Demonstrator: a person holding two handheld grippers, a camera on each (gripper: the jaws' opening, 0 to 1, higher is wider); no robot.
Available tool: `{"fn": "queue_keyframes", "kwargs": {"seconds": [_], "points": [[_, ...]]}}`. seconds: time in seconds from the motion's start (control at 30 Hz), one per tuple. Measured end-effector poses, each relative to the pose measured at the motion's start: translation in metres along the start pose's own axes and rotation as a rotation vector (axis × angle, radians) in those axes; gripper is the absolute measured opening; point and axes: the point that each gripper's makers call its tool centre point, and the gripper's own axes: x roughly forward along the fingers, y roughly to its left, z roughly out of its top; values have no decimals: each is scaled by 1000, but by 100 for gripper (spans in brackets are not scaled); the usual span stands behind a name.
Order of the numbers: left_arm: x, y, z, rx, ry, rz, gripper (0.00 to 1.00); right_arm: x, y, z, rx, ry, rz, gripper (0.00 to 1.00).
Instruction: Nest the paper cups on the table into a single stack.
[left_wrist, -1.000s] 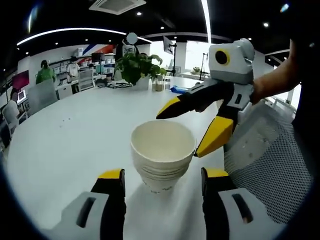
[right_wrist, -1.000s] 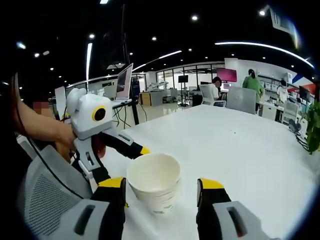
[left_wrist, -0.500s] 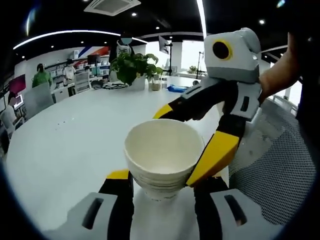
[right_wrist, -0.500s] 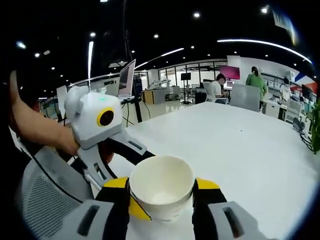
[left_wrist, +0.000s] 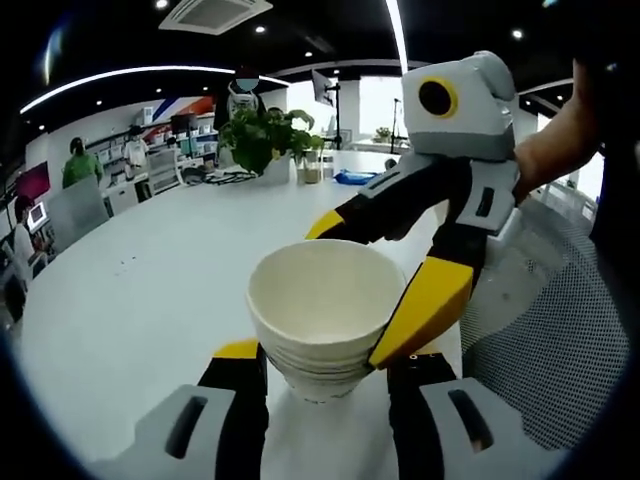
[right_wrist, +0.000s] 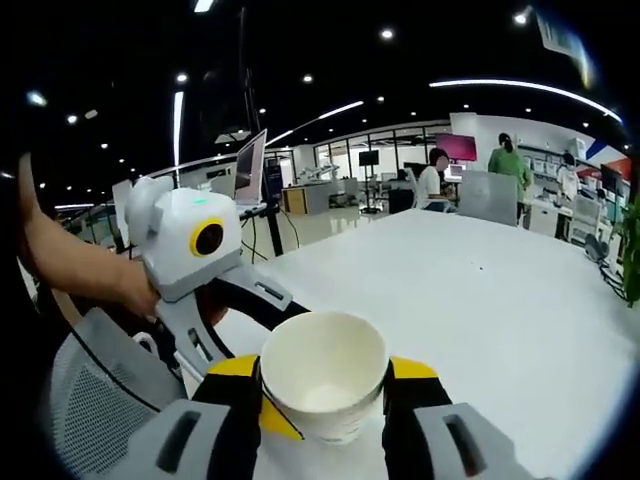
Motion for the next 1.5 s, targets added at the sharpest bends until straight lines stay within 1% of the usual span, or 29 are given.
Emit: {"fn": "queue_keyframes", "kwargs": {"seconds": [0.23,0.4,0.6,0.73,0.87,1.03,1.27,1.37,1.47,1.5], "points": [[-1,16,9,-1,-17,13,46,7,-10,14,-23,-5,4,47],[1,28,12,1,-13,15,46,15,-19,20,-22,-5,10,47],[10,45,15,-35,-19,14,45,25,-32,25,-30,-5,2,47],[17,56,15,-35,-11,13,45,32,-42,28,-39,0,-8,47],[22,65,13,-27,7,13,45,37,-49,29,-34,3,-7,47],[27,75,10,-31,11,14,45,45,-59,31,-34,5,-10,46],[33,84,-1,-47,47,23,45,56,-65,24,-37,28,-11,46],[37,89,-10,-59,58,20,45,57,-67,20,-17,39,-9,46],[37,90,-10,-67,52,21,45,56,-70,19,7,33,-9,46],[37,90,-8,-74,47,21,45,57,-71,19,11,32,-10,46]]}}
